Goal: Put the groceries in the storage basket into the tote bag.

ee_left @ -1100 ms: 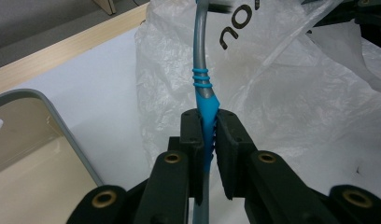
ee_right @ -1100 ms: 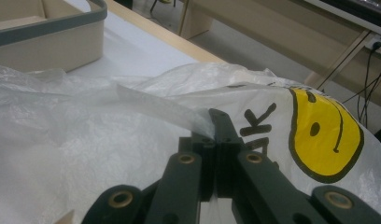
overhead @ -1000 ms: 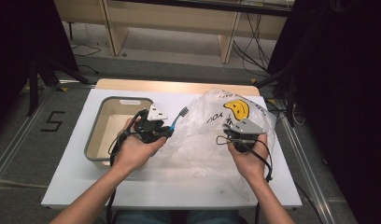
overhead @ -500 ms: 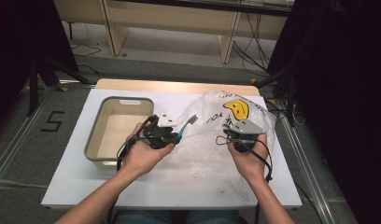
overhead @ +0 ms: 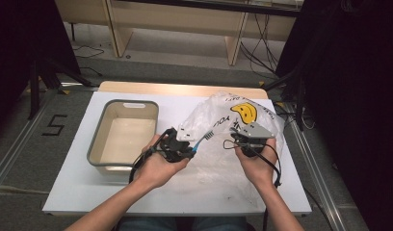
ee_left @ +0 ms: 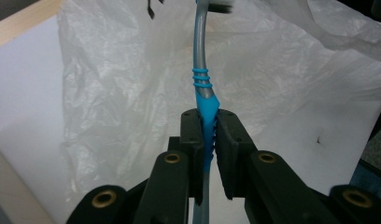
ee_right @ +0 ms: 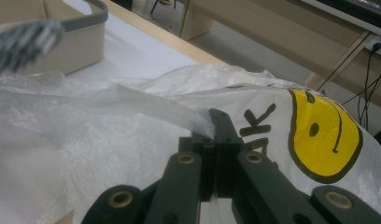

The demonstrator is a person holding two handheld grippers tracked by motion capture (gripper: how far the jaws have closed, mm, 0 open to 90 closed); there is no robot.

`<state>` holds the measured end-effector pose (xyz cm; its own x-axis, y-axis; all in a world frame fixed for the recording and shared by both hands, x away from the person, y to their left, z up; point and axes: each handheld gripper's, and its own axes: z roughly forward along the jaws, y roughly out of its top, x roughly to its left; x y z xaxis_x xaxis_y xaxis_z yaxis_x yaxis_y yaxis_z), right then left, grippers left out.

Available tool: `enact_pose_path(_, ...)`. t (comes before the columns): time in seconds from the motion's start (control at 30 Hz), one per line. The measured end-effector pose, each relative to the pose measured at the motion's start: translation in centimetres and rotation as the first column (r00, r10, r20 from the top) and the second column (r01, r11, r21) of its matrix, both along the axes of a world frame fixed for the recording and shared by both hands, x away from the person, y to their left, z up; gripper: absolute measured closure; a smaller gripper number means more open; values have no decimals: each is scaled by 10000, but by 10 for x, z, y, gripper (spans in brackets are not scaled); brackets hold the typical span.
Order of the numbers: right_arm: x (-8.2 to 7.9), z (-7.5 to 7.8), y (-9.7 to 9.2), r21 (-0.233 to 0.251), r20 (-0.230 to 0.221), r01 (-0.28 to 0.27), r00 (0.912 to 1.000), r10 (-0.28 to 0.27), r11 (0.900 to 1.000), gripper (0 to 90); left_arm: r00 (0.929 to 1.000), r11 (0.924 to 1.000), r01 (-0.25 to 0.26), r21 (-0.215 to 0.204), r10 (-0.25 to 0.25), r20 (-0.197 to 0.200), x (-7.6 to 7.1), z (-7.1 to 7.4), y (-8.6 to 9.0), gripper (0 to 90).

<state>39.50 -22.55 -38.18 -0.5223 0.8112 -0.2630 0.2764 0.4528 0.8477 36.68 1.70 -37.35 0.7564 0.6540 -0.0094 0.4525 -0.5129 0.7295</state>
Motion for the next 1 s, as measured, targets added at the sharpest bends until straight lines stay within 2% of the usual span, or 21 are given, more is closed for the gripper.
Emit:
enact_pose_path(0.43, 0, 3, 0, 123, 41, -1, 10000, 0, 9999, 900, 9972, 9972, 608, 444, -587, -465, -4, -20, -33, 812)
enact_pose_path(0.57, -1, 4, 0, 211, 32, -12, 10000, 12, 9998, 900, 9951, 9938, 772, 796, -719, -677, 0, -27, -42, 811)
enact_pose_path(0.77, -1, 5, -1, 236, 79, -42, 10000, 40, 9997, 900, 9952, 9893, 824, 1205, -752, -629, 8, -36, -54, 811)
enact_pose_path(1.0, -2, 6, 1, 256, 65, -111, 9999, 110, 9996, 900, 9959, 9866, 709, 1468, -616, -669, 17, -44, -68, 811)
